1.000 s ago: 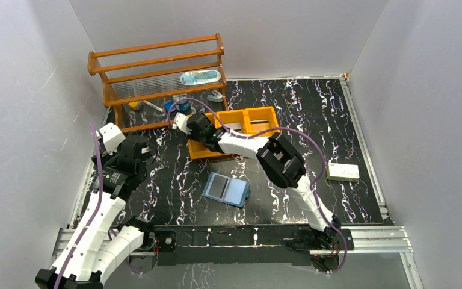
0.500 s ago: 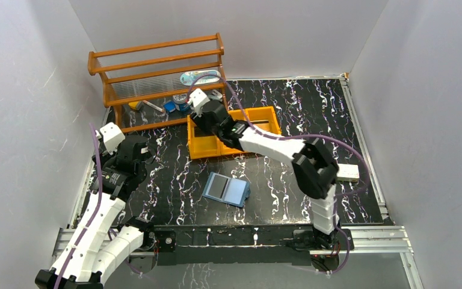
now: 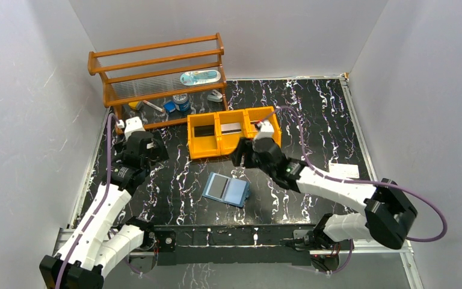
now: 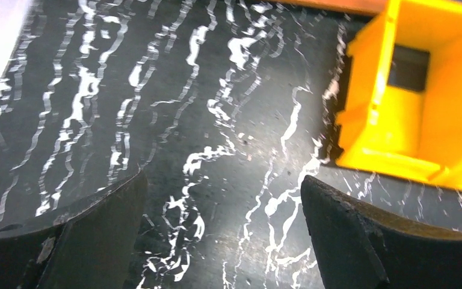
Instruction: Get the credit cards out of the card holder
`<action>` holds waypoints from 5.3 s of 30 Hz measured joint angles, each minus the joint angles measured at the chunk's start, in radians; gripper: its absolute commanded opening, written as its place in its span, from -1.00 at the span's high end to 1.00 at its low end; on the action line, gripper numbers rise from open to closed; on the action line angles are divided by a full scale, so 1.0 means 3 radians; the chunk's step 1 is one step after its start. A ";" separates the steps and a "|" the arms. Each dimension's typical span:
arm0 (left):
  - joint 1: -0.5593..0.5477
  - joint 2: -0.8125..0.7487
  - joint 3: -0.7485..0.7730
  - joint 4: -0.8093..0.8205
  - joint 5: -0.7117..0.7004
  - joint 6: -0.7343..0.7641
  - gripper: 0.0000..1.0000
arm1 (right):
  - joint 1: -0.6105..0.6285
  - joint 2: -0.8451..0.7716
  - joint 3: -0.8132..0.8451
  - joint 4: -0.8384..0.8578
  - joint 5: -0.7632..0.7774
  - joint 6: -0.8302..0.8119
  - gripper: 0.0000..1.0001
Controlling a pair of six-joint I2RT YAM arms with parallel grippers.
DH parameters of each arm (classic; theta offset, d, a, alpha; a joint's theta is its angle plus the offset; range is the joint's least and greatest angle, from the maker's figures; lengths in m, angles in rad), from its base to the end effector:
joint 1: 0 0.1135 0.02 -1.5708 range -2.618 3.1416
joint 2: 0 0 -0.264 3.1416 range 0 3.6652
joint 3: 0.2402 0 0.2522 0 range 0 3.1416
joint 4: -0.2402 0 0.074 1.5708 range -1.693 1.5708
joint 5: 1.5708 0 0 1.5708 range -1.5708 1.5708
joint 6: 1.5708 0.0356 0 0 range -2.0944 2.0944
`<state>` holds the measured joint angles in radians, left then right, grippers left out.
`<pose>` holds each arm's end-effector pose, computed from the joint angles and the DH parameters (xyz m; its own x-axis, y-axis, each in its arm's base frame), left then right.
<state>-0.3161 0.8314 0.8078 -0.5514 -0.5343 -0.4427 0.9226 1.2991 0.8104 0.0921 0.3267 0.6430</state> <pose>0.1731 -0.0376 0.3059 -0.4077 -0.2545 -0.8769 -0.3467 0.9316 -0.1092 0.1860 0.2266 0.2642 -0.5322 0.2379 -0.8125 -0.3214 0.8311 0.4539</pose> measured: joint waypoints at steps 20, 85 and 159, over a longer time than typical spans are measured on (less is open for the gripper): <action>-0.0298 0.1681 -0.0127 0.0530 0.2956 0.0034 -0.59 | 0.0000 -0.0088 -0.1027 0.0758 -0.0581 0.1628 -0.12; -0.0980 0.1823 -0.0395 0.1164 0.3081 -0.0509 0.37 | -0.0018 0.1022 -0.0554 0.0752 -0.1146 0.1643 0.21; -0.0989 0.1999 -0.0463 0.1136 0.2843 -0.0430 0.34 | -0.0004 0.0951 -0.0711 0.0811 -0.1273 0.1400 0.40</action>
<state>-0.6128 1.4311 0.6689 -0.2108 0.3187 -0.5716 0.9215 1.5845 0.5972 0.3355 -0.0551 1.0630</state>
